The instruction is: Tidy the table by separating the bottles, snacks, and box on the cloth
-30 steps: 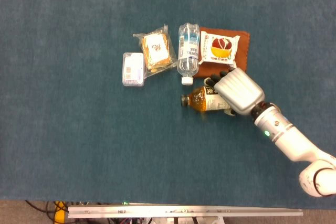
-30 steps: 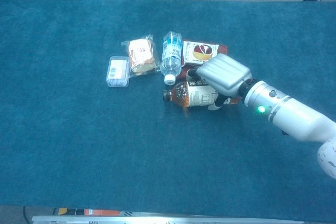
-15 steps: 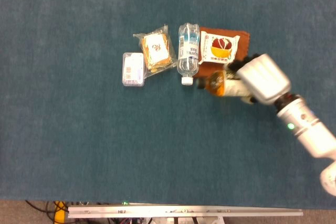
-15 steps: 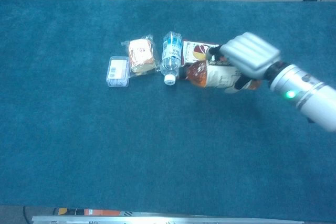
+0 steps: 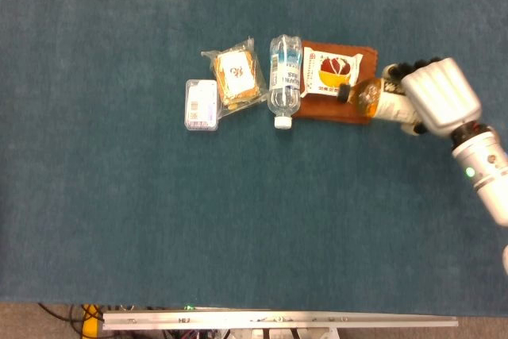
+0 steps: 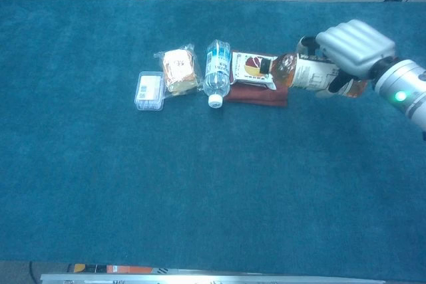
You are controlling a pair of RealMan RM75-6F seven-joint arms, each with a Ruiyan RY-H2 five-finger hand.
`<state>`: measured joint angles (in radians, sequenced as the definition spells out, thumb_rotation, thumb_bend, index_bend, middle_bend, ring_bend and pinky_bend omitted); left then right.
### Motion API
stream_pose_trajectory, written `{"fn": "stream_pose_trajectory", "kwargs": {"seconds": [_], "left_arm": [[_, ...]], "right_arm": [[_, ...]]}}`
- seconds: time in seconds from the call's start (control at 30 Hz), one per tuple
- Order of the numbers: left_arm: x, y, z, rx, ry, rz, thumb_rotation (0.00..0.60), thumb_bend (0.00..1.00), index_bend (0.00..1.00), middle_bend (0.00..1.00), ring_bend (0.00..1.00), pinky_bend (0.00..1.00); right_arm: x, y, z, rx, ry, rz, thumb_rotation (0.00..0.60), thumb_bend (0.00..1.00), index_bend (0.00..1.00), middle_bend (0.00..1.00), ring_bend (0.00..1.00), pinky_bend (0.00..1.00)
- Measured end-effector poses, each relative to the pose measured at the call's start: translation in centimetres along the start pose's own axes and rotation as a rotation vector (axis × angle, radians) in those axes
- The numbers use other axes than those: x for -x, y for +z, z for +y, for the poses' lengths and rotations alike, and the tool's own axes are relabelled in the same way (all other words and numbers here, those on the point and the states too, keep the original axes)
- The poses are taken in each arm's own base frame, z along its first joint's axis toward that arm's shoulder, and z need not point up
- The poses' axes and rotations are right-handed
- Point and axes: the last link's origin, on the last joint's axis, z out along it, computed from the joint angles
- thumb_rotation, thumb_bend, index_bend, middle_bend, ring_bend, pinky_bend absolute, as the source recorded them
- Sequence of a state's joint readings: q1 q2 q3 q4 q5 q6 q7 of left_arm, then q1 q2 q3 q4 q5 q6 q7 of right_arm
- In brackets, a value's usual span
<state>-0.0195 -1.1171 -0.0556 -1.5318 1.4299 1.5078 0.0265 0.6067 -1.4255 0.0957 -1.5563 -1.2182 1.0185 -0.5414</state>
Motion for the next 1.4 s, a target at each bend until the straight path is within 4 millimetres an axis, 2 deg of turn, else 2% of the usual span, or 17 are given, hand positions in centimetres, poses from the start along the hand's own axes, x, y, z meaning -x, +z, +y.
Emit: {"fn": "stream_pose_trajectory", "kwargs": {"seconds": [0.27, 0.6, 0.8, 1.03, 1.4], "left_arm": [[-0.1, -0.4, -0.5, -0.017, -0.001, 0.002, 0.6, 0.42, 0.11, 0.12, 0.06, 0.04], [0.1, -0.1, -0.3, -0.002, -0.005, -0.001, 0.6, 0.42, 0.11, 0.12, 0.06, 0.04], [0.1, -0.2, -0.3, -0.004, -0.006, -0.001, 0.6, 0.42, 0.11, 0.12, 0.06, 0.04], [0.2, -0.2, -0.3, -0.006, -0.005, -0.003, 0.6, 0.42, 0.11, 0.12, 0.06, 0.04], [0.4, 0.0, 0.0, 0.006, -0.006, -0.003, 0.6, 0.42, 0.11, 0.12, 0.06, 0.04]], "right_arm": [[1.6, -0.1, -2.1, -0.093, -0.069, -0.053, 0.6, 0.08, 0.54, 0.48, 0.51, 0.71], [3.1, -0.6, -1.9, -0.085, -0.097, -0.103, 0.6, 0.08, 0.53, 0.48, 0.47, 0.71], [3.4, -0.8, -2.1, -0.094, -0.106, -0.121, 0.6, 0.07, 0.38, 0.4, 0.41, 0.71], [3.5, -1.1, -1.7, -0.091, -0.127, -0.144, 0.6, 0.06, 0.33, 0.38, 0.39, 0.69], [3.6, -1.7, -0.9, -0.067, -0.151, -0.175, 0.6, 0.05, 0.12, 0.29, 0.32, 0.62]]}}
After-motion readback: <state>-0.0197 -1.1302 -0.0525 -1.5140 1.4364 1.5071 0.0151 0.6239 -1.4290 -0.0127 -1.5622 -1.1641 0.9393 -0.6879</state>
